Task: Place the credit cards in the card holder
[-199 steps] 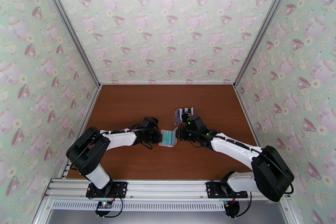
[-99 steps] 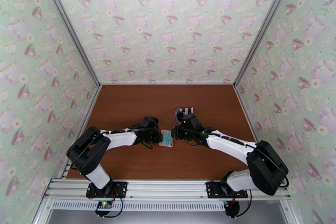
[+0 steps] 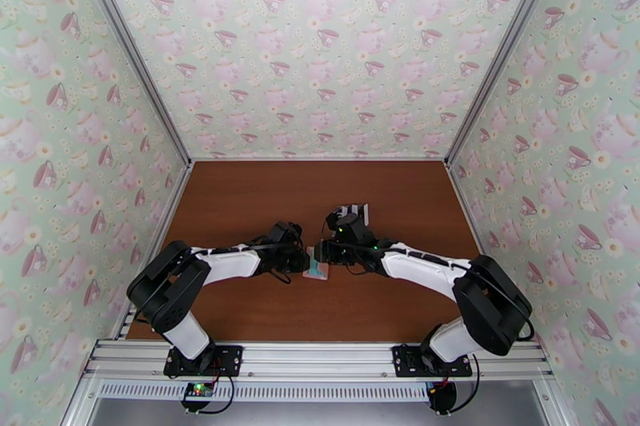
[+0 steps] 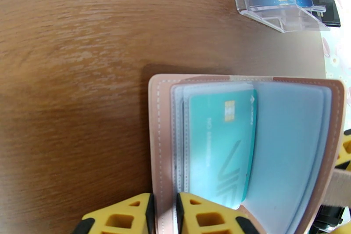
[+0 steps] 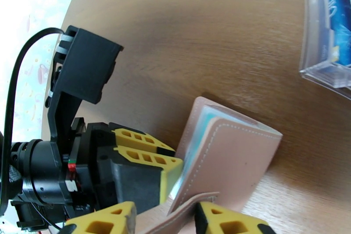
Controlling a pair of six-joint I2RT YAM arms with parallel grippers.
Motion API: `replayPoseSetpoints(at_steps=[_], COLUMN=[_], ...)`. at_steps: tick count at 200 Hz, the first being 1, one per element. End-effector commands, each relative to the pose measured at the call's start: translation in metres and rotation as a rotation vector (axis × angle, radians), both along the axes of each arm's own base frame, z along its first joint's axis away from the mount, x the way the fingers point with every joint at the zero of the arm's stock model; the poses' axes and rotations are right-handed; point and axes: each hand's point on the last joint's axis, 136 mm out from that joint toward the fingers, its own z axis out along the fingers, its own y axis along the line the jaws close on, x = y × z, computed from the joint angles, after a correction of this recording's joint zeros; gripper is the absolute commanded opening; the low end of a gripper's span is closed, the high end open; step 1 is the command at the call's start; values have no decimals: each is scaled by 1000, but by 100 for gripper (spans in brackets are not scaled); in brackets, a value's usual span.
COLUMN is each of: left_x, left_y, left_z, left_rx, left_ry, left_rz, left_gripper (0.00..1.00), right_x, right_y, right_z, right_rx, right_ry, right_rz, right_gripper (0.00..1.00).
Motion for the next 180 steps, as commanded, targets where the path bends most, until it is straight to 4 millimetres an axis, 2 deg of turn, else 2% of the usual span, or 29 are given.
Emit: replayPoseSetpoints(at_steps=[1,62,124,180], left_x=[-3,-2,2,2], left_y=[5,12,22,46], left_z=[-8,-4,5,11], left_rx=[21,29,39,83], left_ry=[20,15,-1,-17], left_rz=[-5,7,24,62], left_gripper=[22,22,26,27], right_x=[4,4,5,3], right_y=[14,23,24,27], right_z=[8,-3,-10,-17], right_rx=[47,88,92,101], right_ry=[-4,33,46,67], right_rz=[15,10,2,9], right_gripper=[46,56,60,61])
